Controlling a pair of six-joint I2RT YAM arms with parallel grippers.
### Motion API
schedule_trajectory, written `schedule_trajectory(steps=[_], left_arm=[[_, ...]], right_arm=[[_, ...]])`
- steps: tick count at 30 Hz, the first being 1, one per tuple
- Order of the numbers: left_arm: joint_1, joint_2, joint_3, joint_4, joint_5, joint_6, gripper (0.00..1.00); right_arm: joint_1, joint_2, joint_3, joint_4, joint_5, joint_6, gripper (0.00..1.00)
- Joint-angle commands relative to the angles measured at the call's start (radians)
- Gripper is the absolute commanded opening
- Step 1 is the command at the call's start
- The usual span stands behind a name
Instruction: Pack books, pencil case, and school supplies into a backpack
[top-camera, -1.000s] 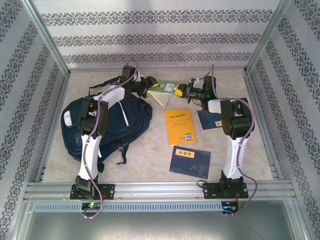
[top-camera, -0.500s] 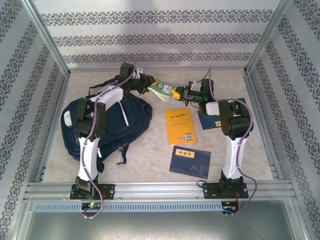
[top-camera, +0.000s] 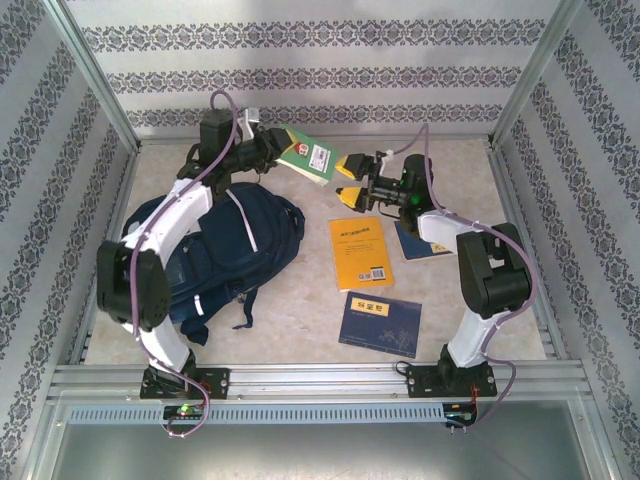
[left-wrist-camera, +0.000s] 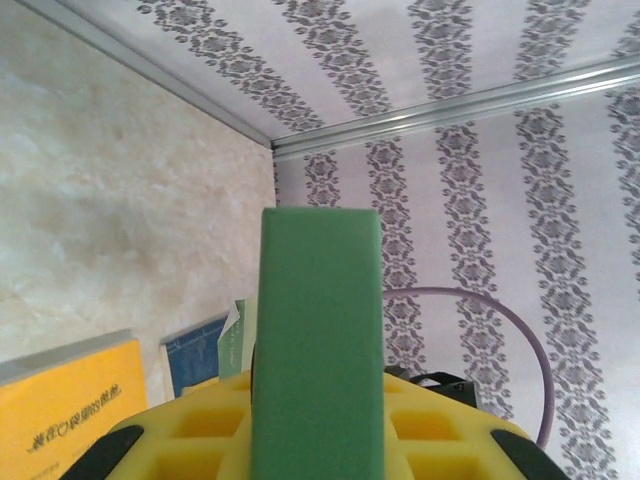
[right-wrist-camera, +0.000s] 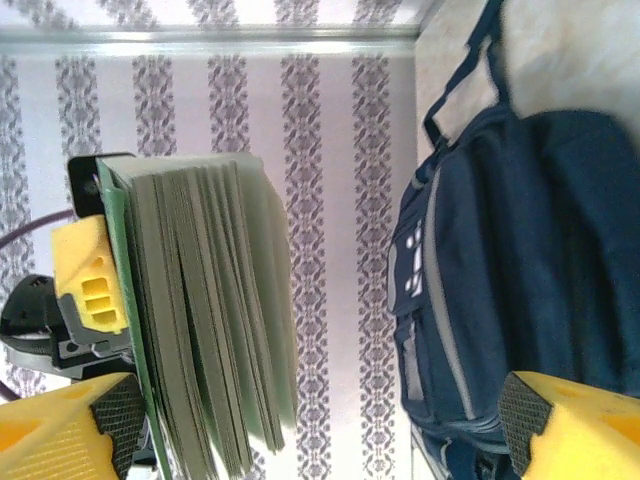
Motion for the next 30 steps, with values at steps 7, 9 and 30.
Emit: schedule_trajectory(steps=[7,9,30], left_arm=[[-0.004,-0.261,-0.171,0.007,-0.052,0.021,0.00],[-0.004,-0.305,-0.200,-0.001,-0.056,0.020,0.00],[-0.004,-0.441,-0.279,-0.033,-0.072,0.014,0.00]], right_arm=[[0.152,-0.112,-0.016,0.110,0.098,-0.034,0.97],[0.166,-0.119,-0.029,0.154,0.129,-0.014,0.95],[0.288,-0.060,-0.023,0.539,0.232,0.181,0.50]])
